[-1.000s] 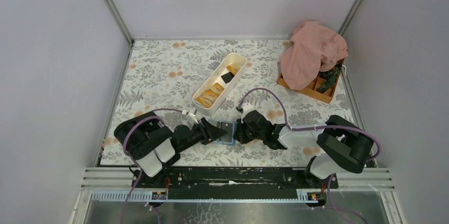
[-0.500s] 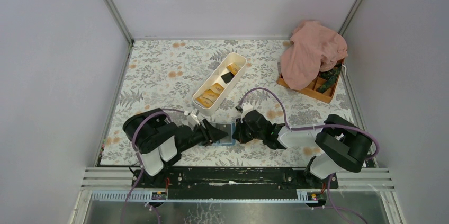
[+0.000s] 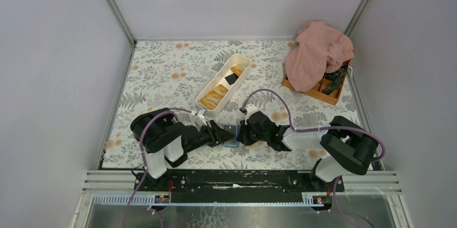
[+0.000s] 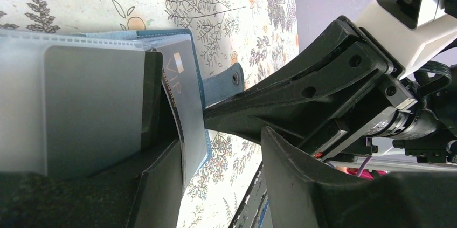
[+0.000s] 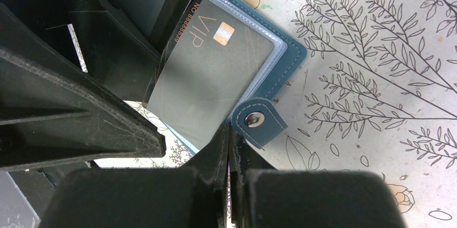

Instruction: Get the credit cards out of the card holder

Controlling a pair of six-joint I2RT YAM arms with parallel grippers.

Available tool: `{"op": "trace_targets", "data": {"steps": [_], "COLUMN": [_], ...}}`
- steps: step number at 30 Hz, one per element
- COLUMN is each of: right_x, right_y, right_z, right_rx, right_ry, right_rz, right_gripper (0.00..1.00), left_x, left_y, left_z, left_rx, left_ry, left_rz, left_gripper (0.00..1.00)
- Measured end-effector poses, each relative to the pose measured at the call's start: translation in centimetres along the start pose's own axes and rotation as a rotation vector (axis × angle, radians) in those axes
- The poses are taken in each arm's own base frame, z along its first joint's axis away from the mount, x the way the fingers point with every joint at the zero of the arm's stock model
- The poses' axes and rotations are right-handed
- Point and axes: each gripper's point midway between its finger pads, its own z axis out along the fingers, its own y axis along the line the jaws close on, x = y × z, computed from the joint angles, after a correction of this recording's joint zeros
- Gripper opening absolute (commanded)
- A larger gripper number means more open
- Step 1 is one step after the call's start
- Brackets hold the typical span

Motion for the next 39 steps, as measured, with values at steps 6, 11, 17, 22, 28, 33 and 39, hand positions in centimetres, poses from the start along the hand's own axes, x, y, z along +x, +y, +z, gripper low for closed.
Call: {"op": "trace_targets", "data": {"steps": [6, 11, 17, 22, 28, 33, 39], "right_x": [0.0, -0.1, -0.2, -0.2, -0.2, -0.3, -0.4], "right_y": [0.0, -0.2, -0.2, -0.3, -0.5, -0.6, -0.9], "right_z": [0.0, 0.0, 0.0, -0.1, -0.1, -0.2, -0.4], "right_rx": [0.001, 0.003, -0.005, -0.011, -0.022, -0.030, -0.060], "right_ry": [0.001, 0.000, 0.003, 0.001, -0.002, -0.009, -0.008], "right_rz": [0.001, 0.011, 0.041, 0.060, 0.084, 0.100, 0.146], "right_gripper": [0.00, 0.00, 0.00, 0.00, 0.00, 0.00, 0.00], "left_x": [0.1, 0.2, 0.6, 0.9, 0.9, 0.1, -0.4], "left_y": [-0.1, -0.4, -0.5, -0.4, -0.4, -1.0, -1.5], "left_z": [0.2, -0.1, -1.2, -1.7, -1.9, -2.0, -2.2], "left_rx": [0.009, 0.019, 0.030, 0.031, 0.039, 0.062, 0.084], "left_ry": [0.006, 0.012, 0.037, 0.055, 0.064, 0.046, 0.043], "left_rz": [0.004, 0.017, 0.029, 0.033, 0.039, 0.046, 0.049], "left_gripper": [0.57, 0.57, 0.56, 0.56, 0.55, 0.55, 0.55]}}
